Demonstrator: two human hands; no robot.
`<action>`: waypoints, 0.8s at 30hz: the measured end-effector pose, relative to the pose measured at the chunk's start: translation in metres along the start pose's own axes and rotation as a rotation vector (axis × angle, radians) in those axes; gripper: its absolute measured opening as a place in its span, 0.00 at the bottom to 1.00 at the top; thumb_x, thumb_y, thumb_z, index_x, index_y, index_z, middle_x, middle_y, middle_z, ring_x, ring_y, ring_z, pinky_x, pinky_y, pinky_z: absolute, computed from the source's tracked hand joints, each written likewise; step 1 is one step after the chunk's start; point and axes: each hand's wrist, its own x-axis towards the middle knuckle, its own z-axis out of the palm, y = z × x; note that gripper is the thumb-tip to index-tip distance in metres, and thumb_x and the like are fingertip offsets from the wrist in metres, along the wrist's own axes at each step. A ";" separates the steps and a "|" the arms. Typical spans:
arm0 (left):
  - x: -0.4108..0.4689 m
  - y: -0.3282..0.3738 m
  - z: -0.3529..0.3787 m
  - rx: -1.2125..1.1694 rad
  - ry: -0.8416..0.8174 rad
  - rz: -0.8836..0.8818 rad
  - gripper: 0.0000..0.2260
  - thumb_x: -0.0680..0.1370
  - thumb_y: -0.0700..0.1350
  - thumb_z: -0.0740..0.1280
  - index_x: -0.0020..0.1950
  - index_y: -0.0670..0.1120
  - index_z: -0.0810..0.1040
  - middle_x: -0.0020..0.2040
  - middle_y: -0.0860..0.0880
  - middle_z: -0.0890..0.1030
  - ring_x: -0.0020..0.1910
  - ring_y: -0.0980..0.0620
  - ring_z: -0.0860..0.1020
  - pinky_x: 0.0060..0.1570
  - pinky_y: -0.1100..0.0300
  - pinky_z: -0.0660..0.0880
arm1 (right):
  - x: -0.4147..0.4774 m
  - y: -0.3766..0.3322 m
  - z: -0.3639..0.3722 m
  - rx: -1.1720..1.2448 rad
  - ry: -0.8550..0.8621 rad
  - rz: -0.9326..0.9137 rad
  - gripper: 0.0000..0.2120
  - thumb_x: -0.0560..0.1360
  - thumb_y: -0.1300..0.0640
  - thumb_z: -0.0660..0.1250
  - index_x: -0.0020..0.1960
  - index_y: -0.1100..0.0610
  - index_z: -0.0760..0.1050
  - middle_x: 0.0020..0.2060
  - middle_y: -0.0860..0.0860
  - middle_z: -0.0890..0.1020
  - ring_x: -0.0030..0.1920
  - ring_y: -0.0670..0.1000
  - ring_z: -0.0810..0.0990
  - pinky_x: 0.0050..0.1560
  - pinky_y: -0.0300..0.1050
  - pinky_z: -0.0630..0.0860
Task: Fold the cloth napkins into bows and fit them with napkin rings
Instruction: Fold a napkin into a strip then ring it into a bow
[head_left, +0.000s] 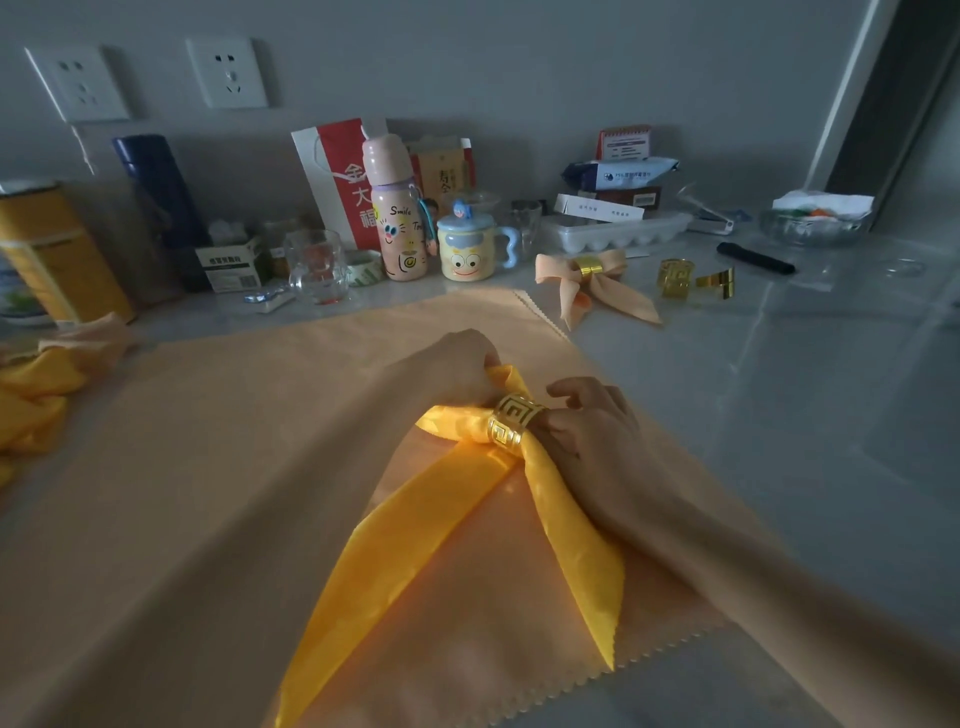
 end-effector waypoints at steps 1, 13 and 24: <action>-0.003 -0.001 0.001 -0.009 0.016 0.004 0.14 0.75 0.49 0.69 0.57 0.42 0.78 0.54 0.46 0.78 0.48 0.51 0.73 0.46 0.60 0.68 | 0.000 0.000 -0.001 0.015 0.009 0.016 0.17 0.79 0.47 0.55 0.61 0.49 0.77 0.68 0.50 0.68 0.66 0.52 0.64 0.64 0.46 0.64; -0.057 -0.010 -0.002 -0.090 0.105 0.103 0.08 0.75 0.48 0.67 0.52 0.47 0.79 0.52 0.51 0.78 0.53 0.52 0.73 0.51 0.57 0.70 | -0.001 -0.002 -0.007 0.171 0.029 0.017 0.11 0.79 0.53 0.60 0.53 0.52 0.81 0.57 0.47 0.77 0.53 0.45 0.73 0.44 0.31 0.63; -0.068 -0.010 -0.006 -0.074 0.079 0.208 0.09 0.76 0.46 0.67 0.53 0.45 0.80 0.53 0.51 0.79 0.53 0.54 0.73 0.49 0.63 0.68 | -0.002 0.002 -0.001 0.274 0.105 -0.005 0.08 0.75 0.54 0.64 0.47 0.48 0.82 0.49 0.42 0.77 0.50 0.44 0.76 0.51 0.41 0.74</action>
